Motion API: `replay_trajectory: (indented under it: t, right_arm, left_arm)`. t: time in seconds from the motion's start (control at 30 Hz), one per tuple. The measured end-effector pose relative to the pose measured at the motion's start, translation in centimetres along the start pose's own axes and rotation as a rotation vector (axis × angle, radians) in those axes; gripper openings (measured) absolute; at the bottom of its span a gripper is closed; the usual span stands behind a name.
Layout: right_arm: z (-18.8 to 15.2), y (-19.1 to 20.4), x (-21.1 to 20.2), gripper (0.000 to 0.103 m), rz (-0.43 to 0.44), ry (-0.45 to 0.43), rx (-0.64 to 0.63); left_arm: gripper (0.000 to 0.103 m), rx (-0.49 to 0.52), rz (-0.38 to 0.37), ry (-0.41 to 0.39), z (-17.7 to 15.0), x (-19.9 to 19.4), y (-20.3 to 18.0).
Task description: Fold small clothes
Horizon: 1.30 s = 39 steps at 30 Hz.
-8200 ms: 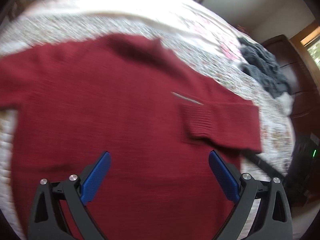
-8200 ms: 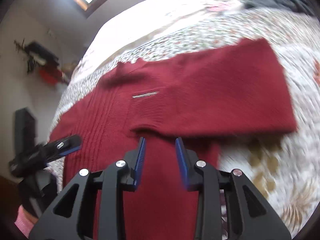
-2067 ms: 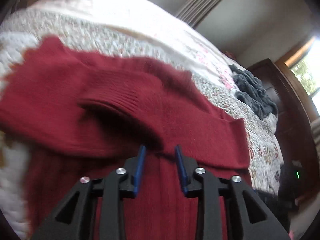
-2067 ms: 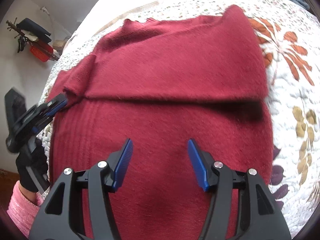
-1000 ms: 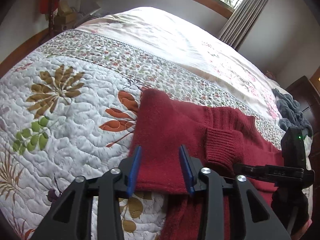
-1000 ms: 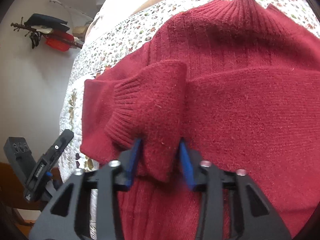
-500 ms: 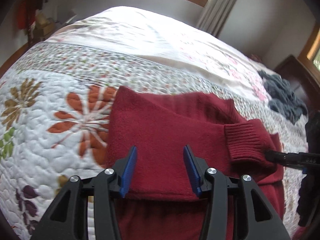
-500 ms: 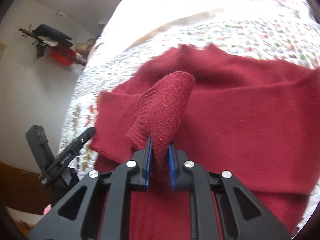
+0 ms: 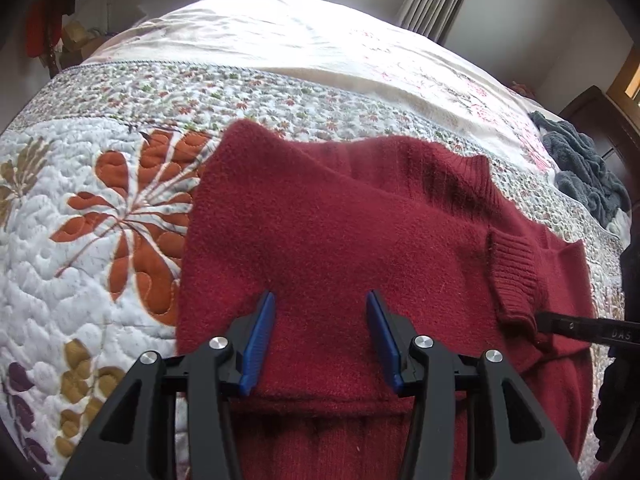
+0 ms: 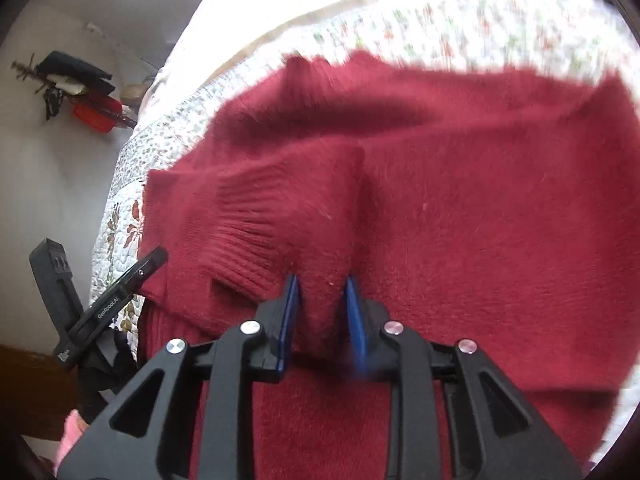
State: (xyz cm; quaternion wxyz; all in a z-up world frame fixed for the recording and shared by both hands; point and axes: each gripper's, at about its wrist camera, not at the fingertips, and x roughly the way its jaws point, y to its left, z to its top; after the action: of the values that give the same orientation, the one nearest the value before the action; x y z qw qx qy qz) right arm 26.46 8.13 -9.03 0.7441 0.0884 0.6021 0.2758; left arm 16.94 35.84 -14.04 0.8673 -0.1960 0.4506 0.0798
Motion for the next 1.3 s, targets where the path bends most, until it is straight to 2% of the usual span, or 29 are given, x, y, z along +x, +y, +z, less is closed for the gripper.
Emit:
replay_trajectory:
  t: [0.1,0.13,0.23,0.4,0.47,0.5,0.53,0.57,0.6,0.73,0.87,0.97,1.1,1.13,1.2,1.27,1.3]
  right_arm:
    - [0.1,2.3,-2.2,0.043,-0.032,-0.071,-0.089]
    - [0.2,3.1,-2.4,0.046,-0.023,-0.074,-0.116]
    - [0.5,6.1,-0.9,0.046,-0.025,-0.030,-0.209]
    - [0.3,8.3,3.4,0.048,-0.135,0.037,-0.320]
    - [0.4,8.2,4.7,0.045,-0.202,0.050,-0.330]
    - [0.5,8.1,5.0,0.039,-0.207,0.050,-0.326]
    - [0.5,7.7,5.0,0.024,-0.210,0.044,-0.318]
    - [0.6,7.5,4.8,0.014,-0.219,0.035,-0.307]
    - [0.8,6.7,4.2,0.009,-0.208,0.024,-0.281]
    - [0.7,2.2,0.4,0.008,-0.060,-0.042,-0.085]
    - [0.0,-2.5,-3.0,0.008,-0.013,-0.099,0.053]
    - [-1.0,-5.9,-4.0,0.009,-0.018,-0.094,0.114]
    - [-2.3,-8.8,-4.0,0.021,-0.002,-0.066,0.167]
    - [-2.6,-9.2,-4.1,0.034,0.008,-0.077,0.179]
    - [-3.0,-10.6,-4.6,0.053,0.067,-0.107,0.233]
    - [-2.7,-12.2,-4.3,0.055,0.129,-0.112,0.309]
    - [-2.5,-12.7,-4.0,0.052,0.149,-0.105,0.334]
  left_arm:
    - [0.049,0.000,-0.027,-0.044,0.1,-2.0,-0.2]
    - [0.050,0.003,-0.028,-0.050,0.2,-2.2,-0.4]
    - [0.051,0.011,-0.039,-0.034,0.3,-2.1,-0.9]
    - [0.051,0.003,-0.027,0.009,0.0,0.0,-1.0]
    - [0.051,-0.001,-0.022,0.023,-0.3,0.8,-0.9]
    - [0.051,0.004,-0.018,0.023,-0.4,1.0,-0.9]
    - [0.051,0.012,-0.017,0.020,-0.4,1.1,-0.9]
    - [0.051,0.015,-0.018,0.019,-0.5,1.2,-0.9]
    - [0.051,0.013,-0.021,0.018,-0.5,1.2,-0.8]
    - [0.051,0.012,-0.029,0.012,-0.7,1.2,-0.6]
    - [0.051,0.005,-0.025,0.006,-0.8,1.2,-0.6]
    - [0.051,0.004,-0.017,0.003,-0.8,1.3,-0.7]
    - [0.051,0.008,-0.006,-0.005,-0.9,1.6,-0.9]
    - [0.051,0.008,-0.005,-0.004,-0.9,1.5,-0.9]
    - [0.051,-0.001,-0.005,0.001,-0.8,1.2,-1.0]
    - [0.051,-0.017,-0.017,-0.020,-0.4,0.2,-1.1]
    - [0.051,-0.012,-0.029,-0.039,-0.2,-0.4,-1.5]
